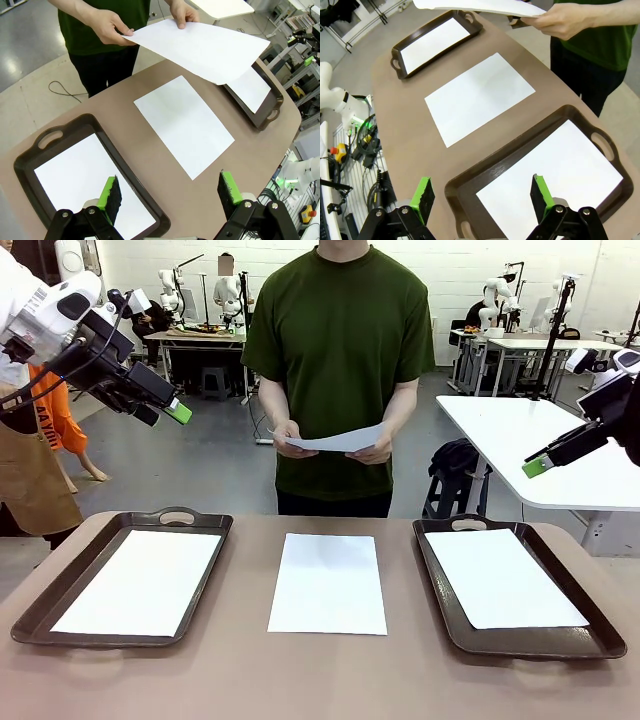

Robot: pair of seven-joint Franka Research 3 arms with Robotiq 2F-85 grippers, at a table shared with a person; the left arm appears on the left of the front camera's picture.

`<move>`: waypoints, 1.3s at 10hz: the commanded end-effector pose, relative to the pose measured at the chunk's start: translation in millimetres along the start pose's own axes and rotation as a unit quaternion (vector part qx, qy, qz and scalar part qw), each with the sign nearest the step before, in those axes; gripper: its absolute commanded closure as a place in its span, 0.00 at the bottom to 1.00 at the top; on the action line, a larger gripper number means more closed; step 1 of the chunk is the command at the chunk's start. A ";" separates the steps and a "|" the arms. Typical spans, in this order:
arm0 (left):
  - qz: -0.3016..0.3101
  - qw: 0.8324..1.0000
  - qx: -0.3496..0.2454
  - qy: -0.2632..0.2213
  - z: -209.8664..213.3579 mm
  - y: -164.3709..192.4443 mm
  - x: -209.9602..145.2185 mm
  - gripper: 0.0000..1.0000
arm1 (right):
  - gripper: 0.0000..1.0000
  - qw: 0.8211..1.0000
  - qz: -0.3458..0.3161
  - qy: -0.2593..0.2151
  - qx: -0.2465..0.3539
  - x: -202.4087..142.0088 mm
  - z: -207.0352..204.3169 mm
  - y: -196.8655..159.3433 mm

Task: Sort the A4 documents.
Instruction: Receive the A4 Paper.

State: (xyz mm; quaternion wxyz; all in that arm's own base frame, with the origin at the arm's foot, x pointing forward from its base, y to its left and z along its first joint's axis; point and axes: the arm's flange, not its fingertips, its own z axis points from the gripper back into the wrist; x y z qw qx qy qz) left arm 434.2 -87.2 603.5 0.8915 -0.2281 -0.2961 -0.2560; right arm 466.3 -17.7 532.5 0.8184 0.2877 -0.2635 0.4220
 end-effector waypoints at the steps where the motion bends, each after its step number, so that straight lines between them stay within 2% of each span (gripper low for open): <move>1: -0.006 1.000 -0.003 -0.003 0.3 1.1 -0.4 0.00 | 0.00 1.000 0.001 0.000 0.001 0.9 -0.4 0.7; 13: -0.006 1.000 -0.003 -0.003 0.3 1.1 -0.4 0.00 | 0.00 1.000 0.001 0.000 0.001 0.9 -0.4 0.7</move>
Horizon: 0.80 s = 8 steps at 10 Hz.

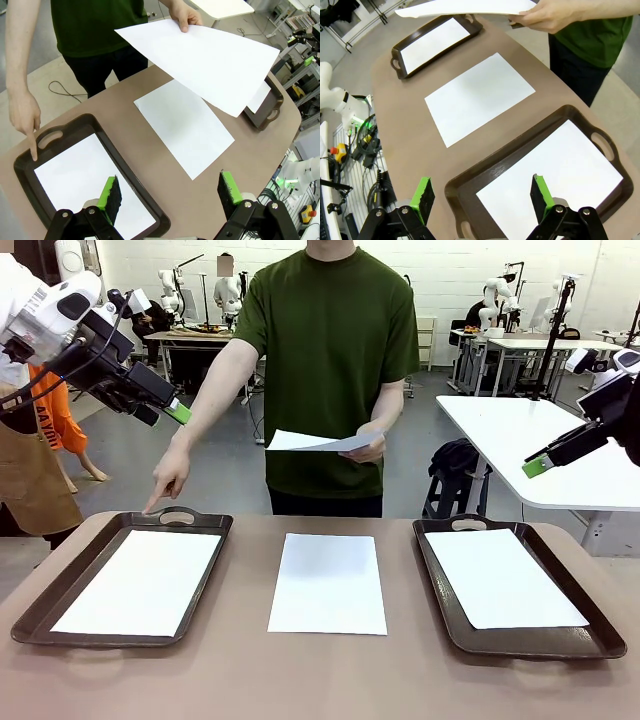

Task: Sort the A4 documents.
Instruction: Receive the A4 Paper.

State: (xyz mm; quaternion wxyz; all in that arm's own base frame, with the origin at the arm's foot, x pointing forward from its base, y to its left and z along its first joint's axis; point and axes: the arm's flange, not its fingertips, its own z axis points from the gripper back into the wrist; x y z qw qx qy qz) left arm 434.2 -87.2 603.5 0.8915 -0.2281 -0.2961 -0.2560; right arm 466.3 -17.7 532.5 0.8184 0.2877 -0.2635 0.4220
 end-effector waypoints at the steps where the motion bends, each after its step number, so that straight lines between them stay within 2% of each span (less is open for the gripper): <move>1: -0.006 1.000 -0.003 -0.003 0.3 1.1 -0.4 0.00 | 0.00 1.000 0.001 0.000 0.001 0.9 -0.4 0.7; 4: 0.000 1.000 0.000 0.000 0.0 0.0 0.0 0.00 | 0.00 1.000 0.001 0.000 0.001 0.9 -0.4 0.7; 8: 0.078 0.996 -0.046 -0.015 -16.5 22.6 15.7 0.00 | 0.00 1.000 0.001 0.000 0.001 0.9 -0.4 0.7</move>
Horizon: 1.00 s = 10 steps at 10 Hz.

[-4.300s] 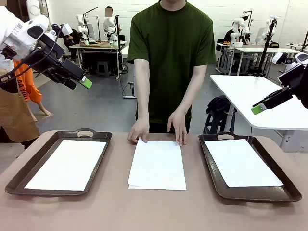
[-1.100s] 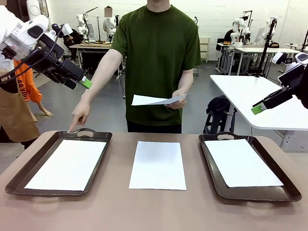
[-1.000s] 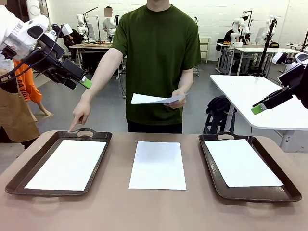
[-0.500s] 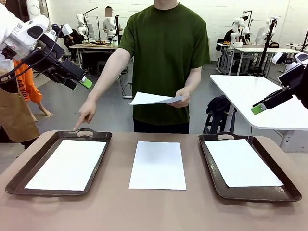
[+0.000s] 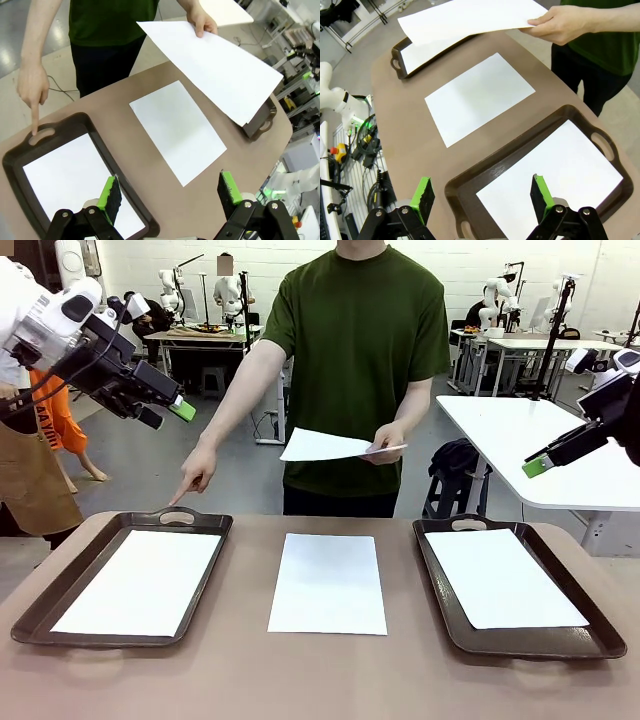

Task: Sort the A4 documents.
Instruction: Receive the A4 Paper.

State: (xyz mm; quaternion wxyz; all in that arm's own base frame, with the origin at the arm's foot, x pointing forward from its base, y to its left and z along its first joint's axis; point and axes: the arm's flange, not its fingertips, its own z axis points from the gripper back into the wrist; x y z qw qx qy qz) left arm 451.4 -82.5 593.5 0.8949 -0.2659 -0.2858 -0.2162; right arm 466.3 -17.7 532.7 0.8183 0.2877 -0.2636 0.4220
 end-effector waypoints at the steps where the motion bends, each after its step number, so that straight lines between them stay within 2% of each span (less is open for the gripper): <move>1: 0.053 0.998 -0.026 -0.011 -13.1 12.6 15.4 0.00 | 0.00 1.000 0.001 0.000 0.001 0.8 -0.6 0.6; 4: 0.137 0.988 -0.071 -0.016 -48.4 36.0 19.9 0.00 | 0.00 1.000 0.001 0.000 0.001 0.8 -0.6 0.6; 7: 0.224 0.971 -0.082 -0.034 -88.1 58.5 19.9 0.00 | 0.00 1.000 0.001 0.000 0.001 0.8 -0.6 0.6; 10: 0.267 0.955 -0.120 -0.051 -116.3 64.2 20.4 0.00 | 0.00 1.000 0.001 0.000 0.001 0.8 -0.6 0.6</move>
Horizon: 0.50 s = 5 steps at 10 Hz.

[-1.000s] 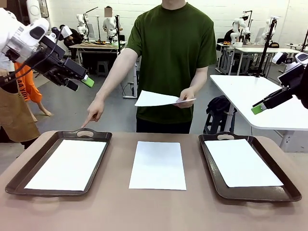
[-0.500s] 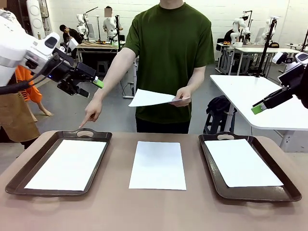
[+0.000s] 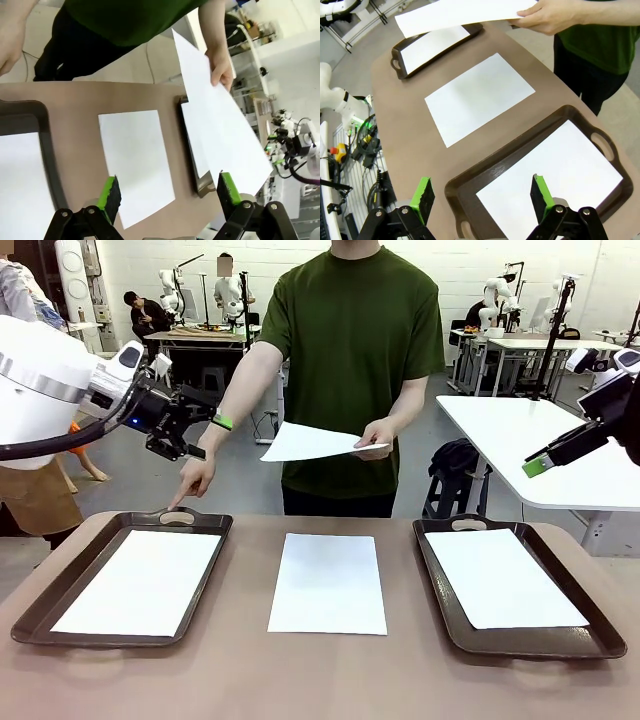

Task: Sort the A4 documents.
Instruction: Receive the A4 Paper.

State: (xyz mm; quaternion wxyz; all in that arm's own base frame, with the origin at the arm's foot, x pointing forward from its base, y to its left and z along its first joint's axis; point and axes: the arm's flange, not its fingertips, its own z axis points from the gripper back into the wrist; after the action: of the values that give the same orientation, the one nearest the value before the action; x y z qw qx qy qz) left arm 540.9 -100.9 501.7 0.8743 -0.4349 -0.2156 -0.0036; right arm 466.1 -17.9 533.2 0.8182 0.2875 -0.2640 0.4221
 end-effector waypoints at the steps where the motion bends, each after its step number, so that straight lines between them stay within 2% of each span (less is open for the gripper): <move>1: 0.027 0.999 -0.031 -0.008 -22.4 0.6 4.5 0.00 | 0.00 1.000 0.001 0.001 0.001 0.7 -1.0 0.4; 5: 0.080 0.995 -0.058 0.026 -75.4 6.4 5.8 0.00 | 0.00 1.000 0.001 0.001 0.001 0.7 -1.0 0.4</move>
State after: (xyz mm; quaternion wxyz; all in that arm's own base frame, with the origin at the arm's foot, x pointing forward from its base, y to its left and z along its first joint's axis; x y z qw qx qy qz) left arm 563.6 -147.0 460.0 0.8549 -0.4887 -0.1711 0.0327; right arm 466.1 -17.9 533.2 0.8182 0.2876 -0.2640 0.4220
